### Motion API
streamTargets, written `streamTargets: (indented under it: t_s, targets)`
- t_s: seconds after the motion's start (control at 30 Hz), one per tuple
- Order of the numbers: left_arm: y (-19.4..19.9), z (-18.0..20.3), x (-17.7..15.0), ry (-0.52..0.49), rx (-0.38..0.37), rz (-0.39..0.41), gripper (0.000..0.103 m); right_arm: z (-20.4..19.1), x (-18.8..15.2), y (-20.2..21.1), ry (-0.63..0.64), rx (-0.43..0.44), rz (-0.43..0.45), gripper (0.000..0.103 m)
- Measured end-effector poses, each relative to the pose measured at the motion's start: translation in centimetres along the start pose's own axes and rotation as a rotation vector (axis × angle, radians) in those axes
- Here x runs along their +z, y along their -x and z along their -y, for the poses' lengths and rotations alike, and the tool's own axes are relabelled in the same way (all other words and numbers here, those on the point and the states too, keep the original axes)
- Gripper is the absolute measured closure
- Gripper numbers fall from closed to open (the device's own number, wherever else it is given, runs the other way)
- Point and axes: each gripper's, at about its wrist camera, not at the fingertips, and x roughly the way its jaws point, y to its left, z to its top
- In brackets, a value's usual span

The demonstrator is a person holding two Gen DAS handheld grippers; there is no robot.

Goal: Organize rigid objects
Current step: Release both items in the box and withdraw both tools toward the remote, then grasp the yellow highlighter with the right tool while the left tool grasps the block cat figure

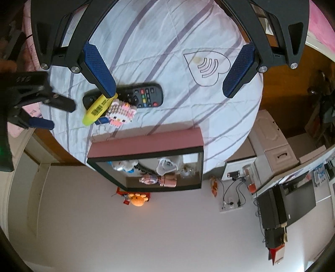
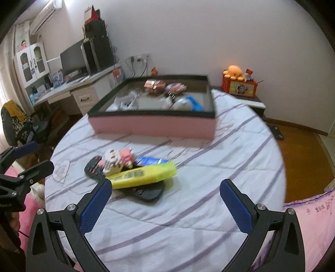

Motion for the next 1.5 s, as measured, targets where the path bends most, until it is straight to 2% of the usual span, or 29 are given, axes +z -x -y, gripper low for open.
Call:
streamTargets:
  t_s: [0.23,0.5,0.73,1.07,1.27,1.43,1.5]
  targets:
    - [-0.8,-0.4,-0.8,-0.004,-0.008,-0.024,0.000,-3.4,-0.6,-3.0,0.006,-0.019,-0.046,0.000]
    - [-1.4,-0.5,-1.0,-0.007,-0.017,-0.040,0.000,-4.4,-0.7,-4.9,0.042,-0.058,-0.077,0.000]
    - [-2.0,0.4,-1.2,-0.041,-0.030,-0.053,0.000,-1.6,-0.8,-4.4,-0.020,-0.086,-0.060,0.000]
    - [-2.7,1.7,-0.9,-0.067,-0.034,-0.072,0.000,5.2,-1.3,-3.8,-0.142,-0.227,-0.060,0.000]
    - [-3.3,2.3,-0.6,-0.073,-0.036,-0.082,0.000,6.2,-0.8,-3.6,-0.192,-0.193,-0.044,0.000]
    - [-3.6,2.8,-0.6,-0.092,-0.034,-0.091,0.000,5.9,0.3,-5.7,-0.198,-0.169,-0.085,0.000]
    - [-3.7,2.9,-0.7,-0.100,-0.029,-0.097,0.000,5.9,0.6,-6.1,-0.184,-0.168,-0.077,0.000]
